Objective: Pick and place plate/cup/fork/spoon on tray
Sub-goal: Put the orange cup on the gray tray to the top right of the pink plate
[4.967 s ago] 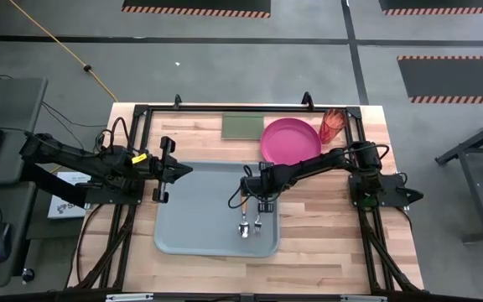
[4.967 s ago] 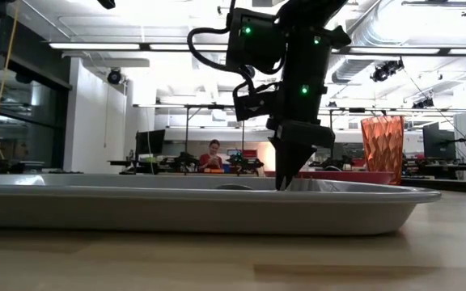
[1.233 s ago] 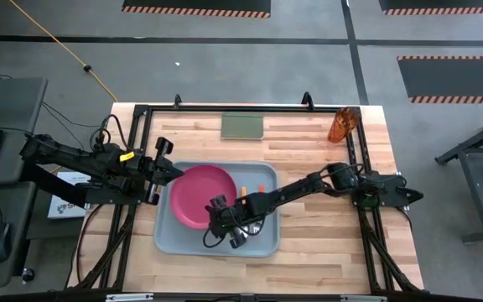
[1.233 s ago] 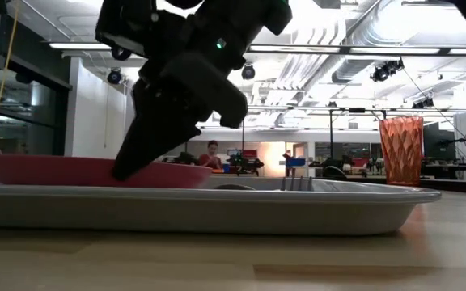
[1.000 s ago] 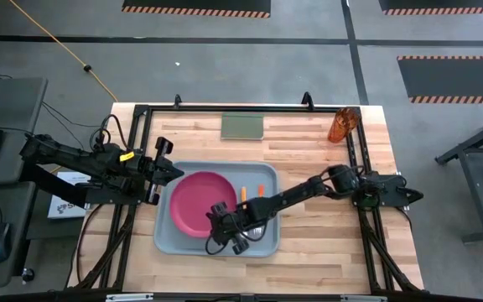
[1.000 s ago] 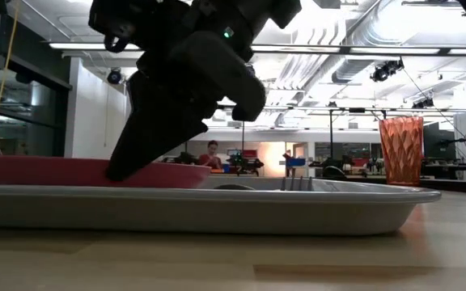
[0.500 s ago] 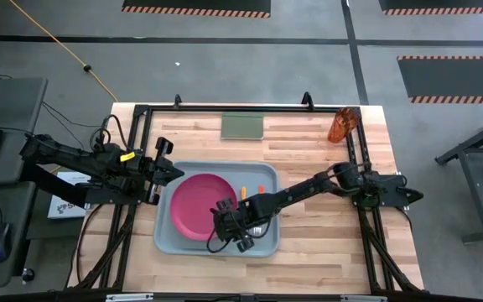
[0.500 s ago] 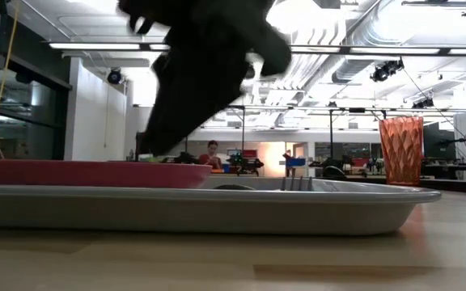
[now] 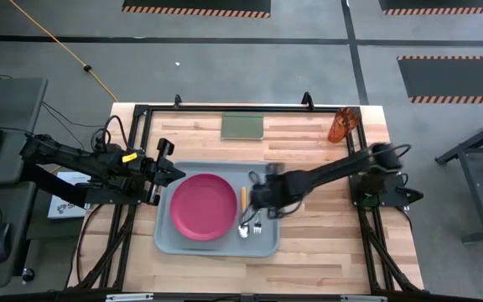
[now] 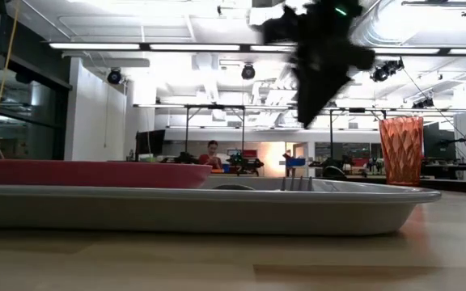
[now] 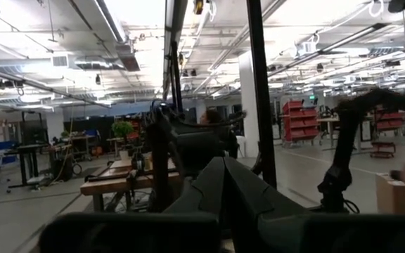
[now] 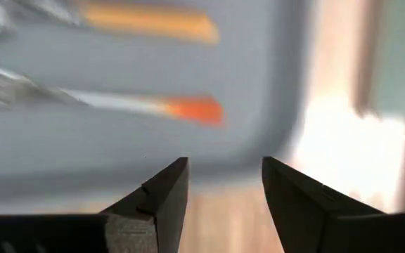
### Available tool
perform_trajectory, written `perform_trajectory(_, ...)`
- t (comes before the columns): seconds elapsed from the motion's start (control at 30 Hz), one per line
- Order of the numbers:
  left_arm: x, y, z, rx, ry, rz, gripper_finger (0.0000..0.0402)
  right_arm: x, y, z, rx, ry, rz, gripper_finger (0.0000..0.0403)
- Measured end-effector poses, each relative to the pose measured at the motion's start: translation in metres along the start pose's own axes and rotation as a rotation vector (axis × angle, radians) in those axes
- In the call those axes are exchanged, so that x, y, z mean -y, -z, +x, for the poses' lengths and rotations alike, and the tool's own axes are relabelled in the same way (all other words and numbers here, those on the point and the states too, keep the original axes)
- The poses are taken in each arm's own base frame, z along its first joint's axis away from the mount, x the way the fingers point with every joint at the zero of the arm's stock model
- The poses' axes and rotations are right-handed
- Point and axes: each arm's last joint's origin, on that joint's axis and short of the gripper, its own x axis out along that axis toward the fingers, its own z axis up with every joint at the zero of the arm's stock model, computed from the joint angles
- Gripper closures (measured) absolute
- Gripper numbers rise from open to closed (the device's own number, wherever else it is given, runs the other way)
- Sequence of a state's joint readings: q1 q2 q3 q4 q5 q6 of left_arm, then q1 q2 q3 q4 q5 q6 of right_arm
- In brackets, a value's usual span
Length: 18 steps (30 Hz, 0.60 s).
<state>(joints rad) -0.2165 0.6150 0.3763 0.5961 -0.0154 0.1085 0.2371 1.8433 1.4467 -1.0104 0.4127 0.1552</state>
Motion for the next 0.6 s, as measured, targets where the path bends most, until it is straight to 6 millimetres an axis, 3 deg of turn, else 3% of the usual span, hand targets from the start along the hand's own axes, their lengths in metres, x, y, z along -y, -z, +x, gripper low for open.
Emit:
perform_trajectory(0.2,0.0,0.0,0.0,0.002,-0.003,0.0,0.0402,0.049,0.094,-0.01,-0.048,0.355,0.349,0.0231)
perform_trajectory(0.33,-0.001,-0.002,0.0,0.019,-0.027,0.022,0.0402,0.092,0.141,-0.032,-0.032,0.458,0.78,0.0231)
perform_trajectory(0.43,-0.001,-0.003,0.0,0.027,-0.038,0.034,0.0401,0.121,0.161,-0.048,-0.019,0.464,0.944,0.0231)
perform_trajectory(0.6,-0.002,-0.003,0.0,0.024,-0.051,0.049,0.0401,0.163,0.172,-0.06,-0.005,0.469,1.056,0.0231)
